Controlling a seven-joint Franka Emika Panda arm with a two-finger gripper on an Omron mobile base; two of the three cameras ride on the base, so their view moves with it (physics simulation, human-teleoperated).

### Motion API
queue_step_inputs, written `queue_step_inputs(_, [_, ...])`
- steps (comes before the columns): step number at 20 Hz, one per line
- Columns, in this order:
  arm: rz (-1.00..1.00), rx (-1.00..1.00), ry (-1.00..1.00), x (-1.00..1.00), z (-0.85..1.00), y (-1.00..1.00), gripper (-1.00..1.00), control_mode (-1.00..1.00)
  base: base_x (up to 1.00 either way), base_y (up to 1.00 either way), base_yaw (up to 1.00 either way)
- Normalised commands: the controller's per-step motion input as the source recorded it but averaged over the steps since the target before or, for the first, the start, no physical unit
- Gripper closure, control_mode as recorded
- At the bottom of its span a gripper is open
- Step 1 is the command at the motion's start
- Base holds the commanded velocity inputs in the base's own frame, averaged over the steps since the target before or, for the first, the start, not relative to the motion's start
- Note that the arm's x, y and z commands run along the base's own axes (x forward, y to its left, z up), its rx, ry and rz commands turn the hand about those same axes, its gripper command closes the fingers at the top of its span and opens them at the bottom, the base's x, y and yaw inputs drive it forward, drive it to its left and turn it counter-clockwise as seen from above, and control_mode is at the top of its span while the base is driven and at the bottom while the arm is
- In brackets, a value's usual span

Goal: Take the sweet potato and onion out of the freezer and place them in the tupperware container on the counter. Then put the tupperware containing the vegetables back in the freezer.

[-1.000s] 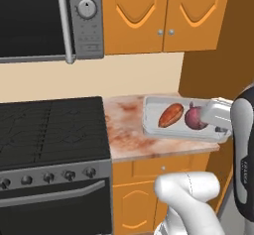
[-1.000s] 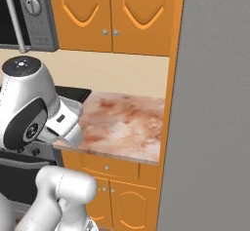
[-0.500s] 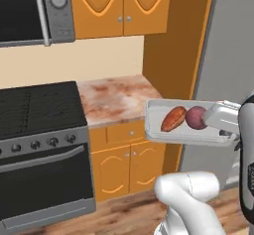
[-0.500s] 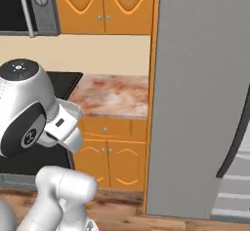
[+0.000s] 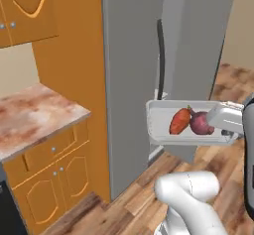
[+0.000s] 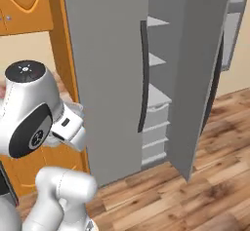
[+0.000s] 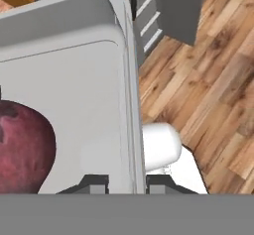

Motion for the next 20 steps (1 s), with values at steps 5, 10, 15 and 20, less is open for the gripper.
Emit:
queue_step_inputs(5, [0.0,0.0,0.0,0.0,0.0,0.0,1.0,1.0,0.49,-0.06,-0.71])
queue_step_inputs(10, [0.0,0.0,0.0,0.0,0.0,0.0,1.0,1.0,1.0,-0.04,-0.23])
queue_step_inputs(15, [0.0,0.0,0.0,0.0,0.0,0.0,1.0,1.0,1.0,-0.17,0.12])
queue_step_inputs(20, [0.0,0.0,0.0,0.0,0.0,0.0,1.0,1.0,0.8,-0.44,0.42])
